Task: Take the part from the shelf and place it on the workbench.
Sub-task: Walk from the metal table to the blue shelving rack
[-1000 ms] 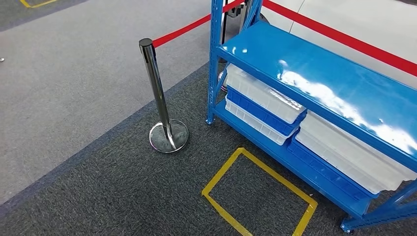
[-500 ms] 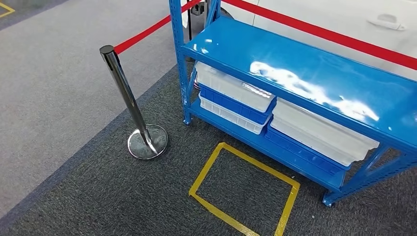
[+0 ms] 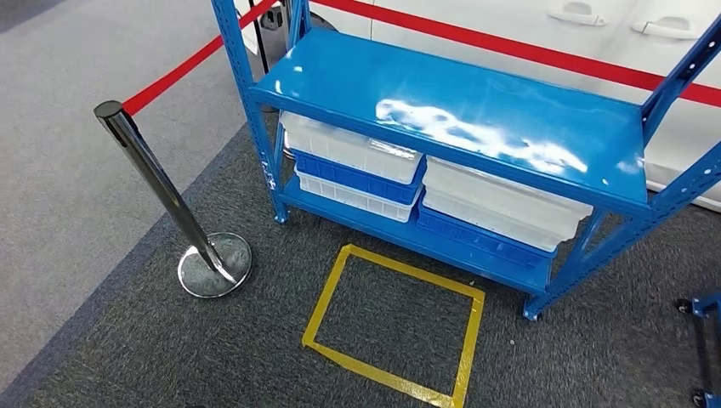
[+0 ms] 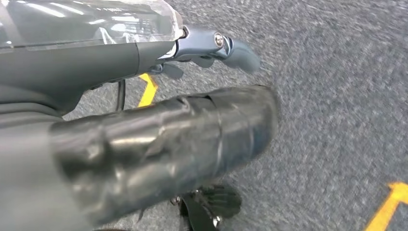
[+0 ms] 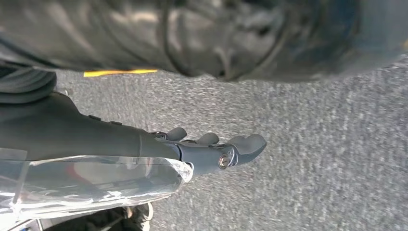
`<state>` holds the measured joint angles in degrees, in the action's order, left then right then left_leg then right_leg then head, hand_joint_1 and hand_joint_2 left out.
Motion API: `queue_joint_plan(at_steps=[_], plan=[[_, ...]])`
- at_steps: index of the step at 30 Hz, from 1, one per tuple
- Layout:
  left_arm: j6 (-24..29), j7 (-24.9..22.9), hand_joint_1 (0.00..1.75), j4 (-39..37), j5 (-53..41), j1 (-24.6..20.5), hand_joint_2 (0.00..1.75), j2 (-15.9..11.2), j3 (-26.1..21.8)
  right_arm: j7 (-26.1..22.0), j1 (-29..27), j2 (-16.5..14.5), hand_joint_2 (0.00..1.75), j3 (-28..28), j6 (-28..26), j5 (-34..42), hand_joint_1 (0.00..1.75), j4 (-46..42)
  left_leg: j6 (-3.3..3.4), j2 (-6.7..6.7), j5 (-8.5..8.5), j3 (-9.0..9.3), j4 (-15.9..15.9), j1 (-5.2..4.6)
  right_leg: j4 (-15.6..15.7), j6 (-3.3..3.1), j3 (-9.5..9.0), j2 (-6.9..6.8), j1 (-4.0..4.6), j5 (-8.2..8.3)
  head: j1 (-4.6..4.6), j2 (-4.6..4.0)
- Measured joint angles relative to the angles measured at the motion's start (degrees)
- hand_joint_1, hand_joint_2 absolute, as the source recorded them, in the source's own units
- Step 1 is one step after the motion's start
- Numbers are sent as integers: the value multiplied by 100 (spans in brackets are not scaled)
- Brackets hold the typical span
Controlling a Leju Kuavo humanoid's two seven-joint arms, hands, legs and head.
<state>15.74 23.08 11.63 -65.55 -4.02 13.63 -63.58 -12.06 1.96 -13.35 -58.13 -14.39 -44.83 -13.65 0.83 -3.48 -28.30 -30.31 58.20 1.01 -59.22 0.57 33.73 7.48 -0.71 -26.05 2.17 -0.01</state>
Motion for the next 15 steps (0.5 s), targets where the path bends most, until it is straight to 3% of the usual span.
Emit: queue_joint_plan(at_steps=[2,4,6,7,8,11,13,15], plan=[[1,4,0,0,-1,-2,0,4,-2,0,-9,4,0,-3,-1,0,0,1,83,150,45,25,-63,20,-208,52,110,-198,11,-141,11,0],[-1,8,0,0,-3,8,0,5,-2,0,2,7,0,-5,-1,0,0,1,129,303,56,32,-91,14,-841,93,421,-549,22,-488,23,1],[-2,7,0,0,-4,25,0,5,-2,0,8,7,0,-8,1,-1,0,1,134,479,39,32,-86,2,-1486,125,748,-689,4,-718,22,1],[-2,7,0,0,-4,27,0,5,-2,0,4,7,0,-9,1,-1,0,1,131,560,26,40,-84,0,-1560,132,784,-716,-5,-683,21,1],[-2,7,0,0,-4,23,0,6,-2,0,-1,7,0,-10,1,-2,0,1,122,630,11,55,-82,-1,-1404,132,699,-744,-11,-545,22,0],[-2,7,0,0,-4,12,0,13,-2,-1,-2,8,0,-15,1,-2,0,1,57,799,-56,122,-75,-18,-279,56,98,-989,25,-68,22,1],[-1,8,0,0,-4,0,0,14,-2,-2,7,9,0,-15,1,-3,0,0,-8,892,-96,153,-78,-41,14,-28,-43,-1061,75,-34,20,0],[-1,9,0,0,-5,-23,0,15,-2,-2,0,9,0,-18,1,-4,0,-1,-71,962,-121,204,-94,-46,33,-98,-44,-949,75,-24,20,0]])
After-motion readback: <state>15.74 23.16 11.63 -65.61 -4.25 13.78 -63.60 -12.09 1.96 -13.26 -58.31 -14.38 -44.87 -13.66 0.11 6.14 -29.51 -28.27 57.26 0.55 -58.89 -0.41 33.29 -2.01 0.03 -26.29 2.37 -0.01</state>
